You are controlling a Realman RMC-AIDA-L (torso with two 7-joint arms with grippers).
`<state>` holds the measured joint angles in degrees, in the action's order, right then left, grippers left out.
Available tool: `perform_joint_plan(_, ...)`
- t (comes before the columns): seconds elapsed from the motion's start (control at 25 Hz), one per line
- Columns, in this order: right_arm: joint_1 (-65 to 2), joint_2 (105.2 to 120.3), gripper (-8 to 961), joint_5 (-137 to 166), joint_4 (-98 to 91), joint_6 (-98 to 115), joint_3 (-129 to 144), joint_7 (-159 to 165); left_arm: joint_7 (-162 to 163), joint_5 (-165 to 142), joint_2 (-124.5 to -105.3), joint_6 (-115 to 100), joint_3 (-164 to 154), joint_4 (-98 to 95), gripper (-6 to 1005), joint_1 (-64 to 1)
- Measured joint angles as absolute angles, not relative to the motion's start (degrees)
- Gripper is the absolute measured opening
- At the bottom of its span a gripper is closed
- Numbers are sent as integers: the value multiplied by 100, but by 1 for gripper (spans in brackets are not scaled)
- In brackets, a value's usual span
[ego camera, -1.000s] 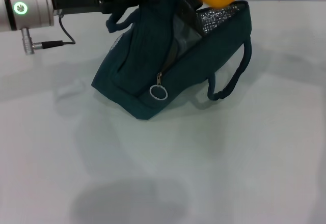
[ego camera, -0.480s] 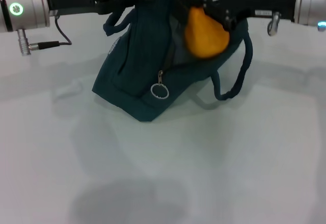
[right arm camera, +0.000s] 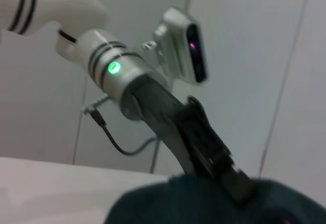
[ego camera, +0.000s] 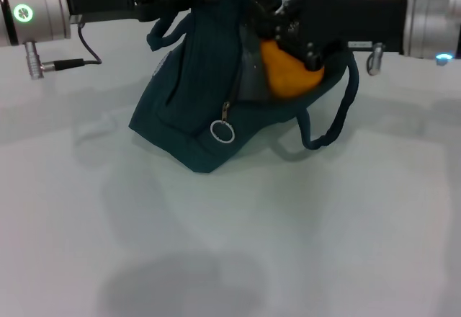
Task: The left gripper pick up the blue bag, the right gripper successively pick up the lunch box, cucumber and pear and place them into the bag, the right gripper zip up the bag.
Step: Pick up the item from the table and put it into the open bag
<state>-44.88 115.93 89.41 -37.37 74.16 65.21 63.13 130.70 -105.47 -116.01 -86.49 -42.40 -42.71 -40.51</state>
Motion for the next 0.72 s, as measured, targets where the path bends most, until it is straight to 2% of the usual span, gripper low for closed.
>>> perform_joint_plan(0.4,-4625,11595,39,8557,-3479,7310,7028,6087,13078,-10537,-11618,-8648,-4239,-4271,61,-4051)
perform_joint_plan(0.72,-4497,11538,38,8604,-3405,6623,7329,6093,13078,-10536,-11604,-8648,-4236,-4271,61,-4003)
